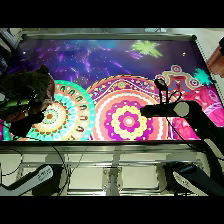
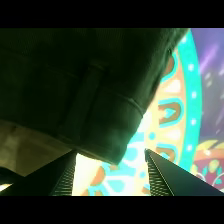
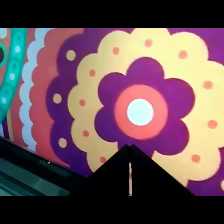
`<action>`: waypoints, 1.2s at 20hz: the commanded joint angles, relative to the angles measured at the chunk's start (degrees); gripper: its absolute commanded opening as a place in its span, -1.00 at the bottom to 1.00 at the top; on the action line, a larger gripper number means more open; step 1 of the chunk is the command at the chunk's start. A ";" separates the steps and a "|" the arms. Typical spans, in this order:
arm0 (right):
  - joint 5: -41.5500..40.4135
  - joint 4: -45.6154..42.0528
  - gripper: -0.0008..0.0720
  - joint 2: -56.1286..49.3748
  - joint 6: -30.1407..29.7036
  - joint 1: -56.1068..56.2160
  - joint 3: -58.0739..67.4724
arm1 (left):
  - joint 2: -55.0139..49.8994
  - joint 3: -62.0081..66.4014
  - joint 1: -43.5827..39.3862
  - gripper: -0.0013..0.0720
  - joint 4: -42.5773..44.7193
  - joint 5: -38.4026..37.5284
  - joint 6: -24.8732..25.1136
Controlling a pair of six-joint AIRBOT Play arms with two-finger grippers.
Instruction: Fold the clothes and pants, and hang the long-sleeved shirts on hangers.
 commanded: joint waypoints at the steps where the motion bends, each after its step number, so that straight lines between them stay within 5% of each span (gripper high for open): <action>1: -0.13 0.22 -0.94 0.00 0.04 0.07 0.02 | 1.49 0.00 -0.11 0.41 -1.68 -1.79 -0.22; 8: -0.15 0.50 -0.94 0.00 0.04 0.04 0.02 | 1.90 0.00 -0.07 0.41 4.48 -1.20 -3.67; 16: -1.20 0.52 -0.94 0.00 0.04 0.07 0.02 | -5.31 0.00 -2.99 0.41 0.37 8.61 -3.67; 20: -1.11 0.57 -0.94 0.00 0.04 0.07 0.02 | -7.19 0.02 -5.35 0.37 -3.72 20.57 -3.72; 22: -1.16 0.55 -0.94 0.00 0.04 0.07 0.02 | -6.58 0.07 -5.31 0.02 -6.45 24.68 -3.69; 24: -1.20 0.55 -0.94 0.00 0.04 0.07 0.02 | -5.40 0.17 -5.29 -0.88 -6.69 25.29 -3.15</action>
